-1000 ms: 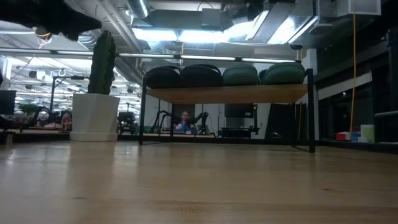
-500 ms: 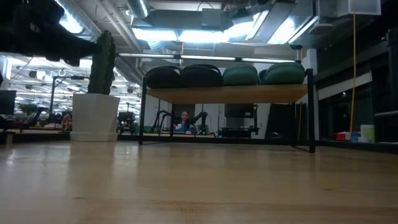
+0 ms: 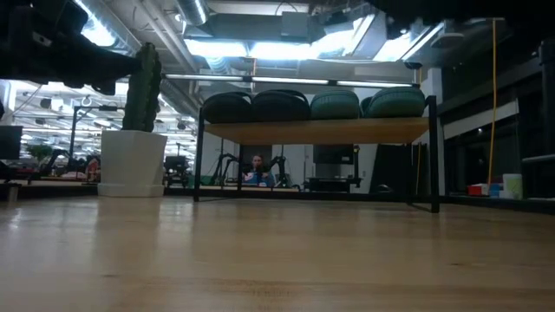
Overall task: Pick and place slides into the shelf
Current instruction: Return to home position
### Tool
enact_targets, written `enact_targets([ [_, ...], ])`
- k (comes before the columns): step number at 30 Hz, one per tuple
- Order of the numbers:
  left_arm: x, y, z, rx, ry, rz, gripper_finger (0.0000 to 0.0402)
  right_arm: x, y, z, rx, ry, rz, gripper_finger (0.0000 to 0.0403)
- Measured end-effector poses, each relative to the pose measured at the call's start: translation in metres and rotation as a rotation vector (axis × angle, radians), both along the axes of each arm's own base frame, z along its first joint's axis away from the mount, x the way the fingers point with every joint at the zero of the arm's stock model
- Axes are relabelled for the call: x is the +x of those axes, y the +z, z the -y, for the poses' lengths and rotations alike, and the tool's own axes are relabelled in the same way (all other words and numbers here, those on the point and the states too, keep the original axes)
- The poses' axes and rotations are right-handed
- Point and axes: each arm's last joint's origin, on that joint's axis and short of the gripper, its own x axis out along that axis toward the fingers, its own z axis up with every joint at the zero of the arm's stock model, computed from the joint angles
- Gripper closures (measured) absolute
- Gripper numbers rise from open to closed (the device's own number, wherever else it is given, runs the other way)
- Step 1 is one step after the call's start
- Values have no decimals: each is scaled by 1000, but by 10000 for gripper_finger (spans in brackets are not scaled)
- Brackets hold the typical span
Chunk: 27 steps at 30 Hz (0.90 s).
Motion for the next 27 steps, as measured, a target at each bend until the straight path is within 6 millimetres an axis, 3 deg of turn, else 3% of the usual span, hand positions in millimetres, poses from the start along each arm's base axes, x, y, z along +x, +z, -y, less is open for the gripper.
enact_targets([
  [9,0,0,0,7,6,-1,401,-56,-4,18,14,-51,103,400],
  [13,0,0,0,7,11,-1,401,-73,-20,20,-22,-52,120,400],
  [20,-1,1,-3,1,108,8,401,-87,-58,21,-33,-27,159,400],
  [27,-1,1,-5,-6,175,12,401,-91,-80,21,-31,-28,168,400],
])
